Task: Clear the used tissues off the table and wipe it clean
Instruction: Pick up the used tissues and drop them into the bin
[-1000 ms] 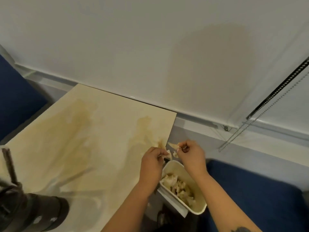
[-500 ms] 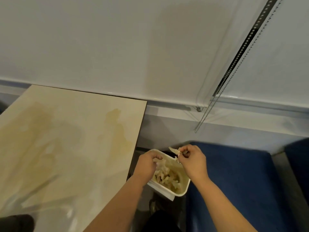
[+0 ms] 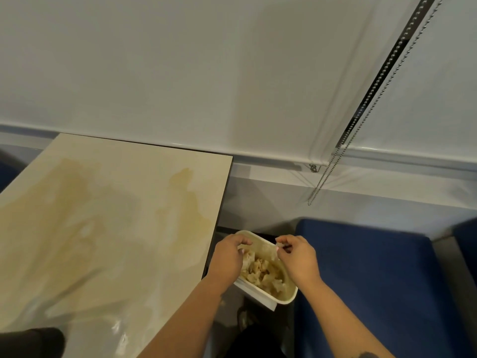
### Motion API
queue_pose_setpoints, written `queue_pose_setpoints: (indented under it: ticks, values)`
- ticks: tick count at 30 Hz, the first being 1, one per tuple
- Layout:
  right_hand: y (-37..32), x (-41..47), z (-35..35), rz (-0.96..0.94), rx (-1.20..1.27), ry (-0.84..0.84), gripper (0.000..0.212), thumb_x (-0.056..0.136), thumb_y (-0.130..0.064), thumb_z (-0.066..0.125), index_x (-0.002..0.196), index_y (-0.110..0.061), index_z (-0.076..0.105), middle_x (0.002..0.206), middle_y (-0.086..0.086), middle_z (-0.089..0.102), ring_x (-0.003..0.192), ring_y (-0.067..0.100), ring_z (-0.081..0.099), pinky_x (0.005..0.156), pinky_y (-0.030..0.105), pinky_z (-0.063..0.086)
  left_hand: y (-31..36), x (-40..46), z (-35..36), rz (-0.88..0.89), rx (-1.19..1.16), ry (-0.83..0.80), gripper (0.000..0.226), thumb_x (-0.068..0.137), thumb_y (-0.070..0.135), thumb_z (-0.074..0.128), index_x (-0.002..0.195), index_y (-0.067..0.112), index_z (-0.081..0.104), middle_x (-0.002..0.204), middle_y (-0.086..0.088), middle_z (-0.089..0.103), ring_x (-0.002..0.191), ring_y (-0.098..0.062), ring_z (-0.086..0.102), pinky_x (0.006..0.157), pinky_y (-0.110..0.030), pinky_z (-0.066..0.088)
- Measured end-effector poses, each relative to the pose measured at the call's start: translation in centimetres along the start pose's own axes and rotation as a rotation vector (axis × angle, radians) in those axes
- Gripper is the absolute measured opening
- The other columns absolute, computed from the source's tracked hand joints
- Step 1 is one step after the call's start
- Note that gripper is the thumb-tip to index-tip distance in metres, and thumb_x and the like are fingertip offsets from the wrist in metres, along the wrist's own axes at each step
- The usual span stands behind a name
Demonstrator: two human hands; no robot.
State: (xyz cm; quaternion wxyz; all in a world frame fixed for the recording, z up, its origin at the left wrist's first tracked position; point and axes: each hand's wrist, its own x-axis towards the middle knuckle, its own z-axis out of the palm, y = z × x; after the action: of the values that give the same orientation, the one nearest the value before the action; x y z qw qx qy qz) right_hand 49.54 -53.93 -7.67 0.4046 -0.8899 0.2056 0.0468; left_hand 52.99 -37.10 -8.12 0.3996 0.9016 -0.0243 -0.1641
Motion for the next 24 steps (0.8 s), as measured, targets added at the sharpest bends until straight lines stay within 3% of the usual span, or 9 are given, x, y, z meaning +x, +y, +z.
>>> queue_pose_setpoints:
  ticks: [5,10,16,21,24]
  values:
    - [0.0,-0.1,0.5,0.019,-0.039,-0.053,0.023,0.089,-0.019,0.062,0.112,-0.021,0.065,0.106,-0.005,0.056,0.071,0.001,0.054,0.052,0.008,0.041,0.2,-0.1,-0.9,-0.020,-0.014,0.011,0.027,0.092,0.005,0.052,0.104,0.026,0.064,0.118,0.007,0.058,0.106,-0.011,0.056,0.094,-0.027,0.049]
    - [-1.7,0.2,0.4,-0.036,-0.028,-0.050,0.021,0.086,-0.018,0.064,0.106,-0.022,0.066,0.105,-0.004,0.060,0.087,0.007,0.058,0.076,0.021,0.048,0.4,-0.3,-2.1,-0.006,-0.062,0.052,0.024,0.090,0.011,0.056,0.103,0.031,0.062,0.109,0.012,0.061,0.101,-0.006,0.058,0.092,-0.028,0.050]
    - [-6.4,0.4,0.5,-0.198,-0.020,-0.082,0.026,0.087,-0.023,0.064,0.113,-0.024,0.063,0.108,-0.009,0.058,0.095,0.005,0.057,0.088,0.026,0.049,1.0,-0.8,-5.1,0.076,-0.067,0.186,0.026,0.087,0.008,0.057,0.107,0.022,0.064,0.105,0.008,0.063,0.096,-0.002,0.056,0.078,0.001,0.034]
    - [-11.5,-0.2,0.5,-0.348,-0.013,-0.113,0.028,0.090,-0.028,0.061,0.117,-0.026,0.059,0.112,-0.010,0.056,0.098,0.005,0.052,0.086,0.024,0.046,1.6,-2.0,-8.7,0.101,-0.116,0.326,0.024,0.091,0.014,0.054,0.112,0.024,0.061,0.110,0.013,0.059,0.099,0.002,0.048,0.086,-0.015,0.039]
    - [-14.8,-0.7,0.5,-0.411,0.021,-0.128,0.028,0.090,-0.028,0.060,0.118,-0.027,0.057,0.112,-0.011,0.053,0.098,0.005,0.051,0.079,0.013,0.041,2.1,-2.8,-11.1,0.097,-0.129,0.407,0.024,0.094,0.018,0.053,0.115,0.026,0.059,0.110,0.017,0.055,0.100,0.004,0.047,0.091,-0.017,0.040]
